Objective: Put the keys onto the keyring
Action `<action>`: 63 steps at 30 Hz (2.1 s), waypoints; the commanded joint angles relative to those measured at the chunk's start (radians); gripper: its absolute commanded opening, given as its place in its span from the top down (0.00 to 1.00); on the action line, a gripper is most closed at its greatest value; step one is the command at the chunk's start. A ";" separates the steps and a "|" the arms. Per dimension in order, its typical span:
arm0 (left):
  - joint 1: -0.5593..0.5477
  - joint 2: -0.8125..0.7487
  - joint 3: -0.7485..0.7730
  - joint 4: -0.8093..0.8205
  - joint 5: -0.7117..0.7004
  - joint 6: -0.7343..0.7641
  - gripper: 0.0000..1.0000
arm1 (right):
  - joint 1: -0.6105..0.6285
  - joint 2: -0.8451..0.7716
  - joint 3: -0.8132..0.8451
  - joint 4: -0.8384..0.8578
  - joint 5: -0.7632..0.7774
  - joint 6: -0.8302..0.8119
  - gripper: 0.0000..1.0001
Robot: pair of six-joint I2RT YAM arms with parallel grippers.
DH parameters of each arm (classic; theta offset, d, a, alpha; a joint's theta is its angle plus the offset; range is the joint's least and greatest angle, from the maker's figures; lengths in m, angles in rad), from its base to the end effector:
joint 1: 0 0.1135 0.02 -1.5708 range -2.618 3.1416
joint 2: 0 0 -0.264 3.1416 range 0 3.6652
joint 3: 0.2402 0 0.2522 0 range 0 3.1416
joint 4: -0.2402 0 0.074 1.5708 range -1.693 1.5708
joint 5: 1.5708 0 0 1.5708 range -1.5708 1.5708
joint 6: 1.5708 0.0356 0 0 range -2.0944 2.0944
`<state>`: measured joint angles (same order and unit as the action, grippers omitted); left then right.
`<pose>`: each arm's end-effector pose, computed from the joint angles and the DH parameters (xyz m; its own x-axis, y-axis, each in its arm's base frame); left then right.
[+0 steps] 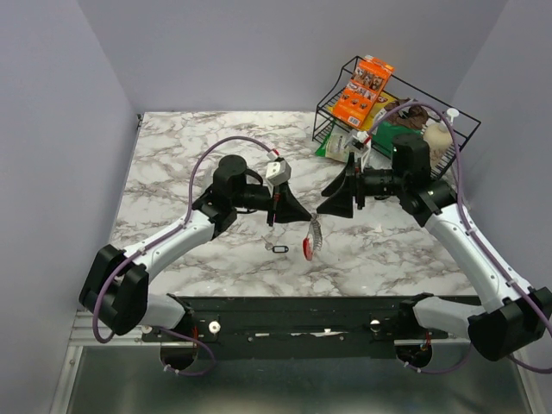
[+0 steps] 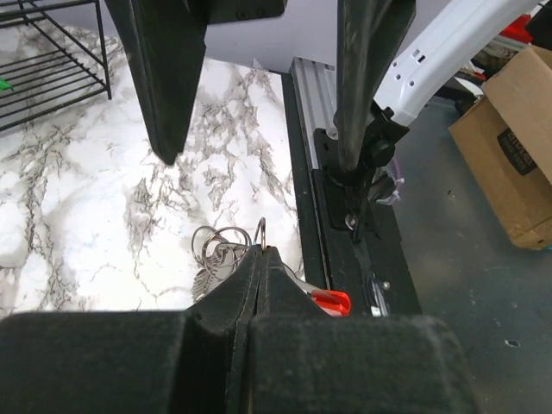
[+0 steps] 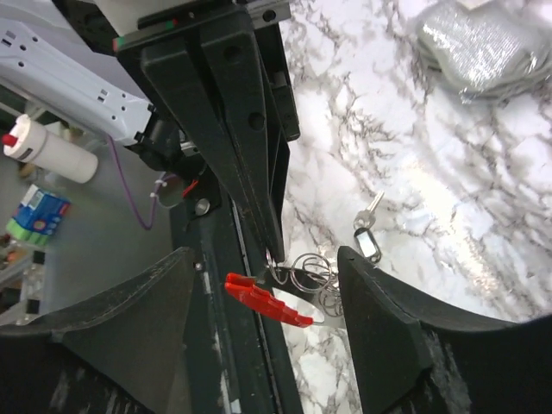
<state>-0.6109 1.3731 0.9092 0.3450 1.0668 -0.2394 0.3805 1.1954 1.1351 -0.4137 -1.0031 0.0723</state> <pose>0.2316 -0.2003 0.3056 -0.3290 0.0906 -0.9400 0.9380 -0.0841 -0.3364 0.2249 0.1223 0.3617 -0.4874 -0.1531 -0.8596 -0.8633 0.2323 0.4481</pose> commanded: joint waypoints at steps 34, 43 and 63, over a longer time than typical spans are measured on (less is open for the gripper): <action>0.019 -0.124 -0.056 -0.235 -0.474 0.302 1.00 | 0.006 -0.028 -0.113 0.081 0.159 0.055 0.00; 0.020 -0.132 -0.072 -0.221 -0.649 0.281 1.00 | 0.006 0.019 -0.121 0.130 0.219 0.176 0.00; -0.018 0.041 0.028 -0.314 -0.720 0.305 1.00 | 0.006 0.009 -0.123 0.081 0.497 0.202 0.00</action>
<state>-0.6159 1.3849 0.9035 0.0357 0.3920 0.0505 0.3805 1.2266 1.0206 -0.3119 -0.5930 0.2623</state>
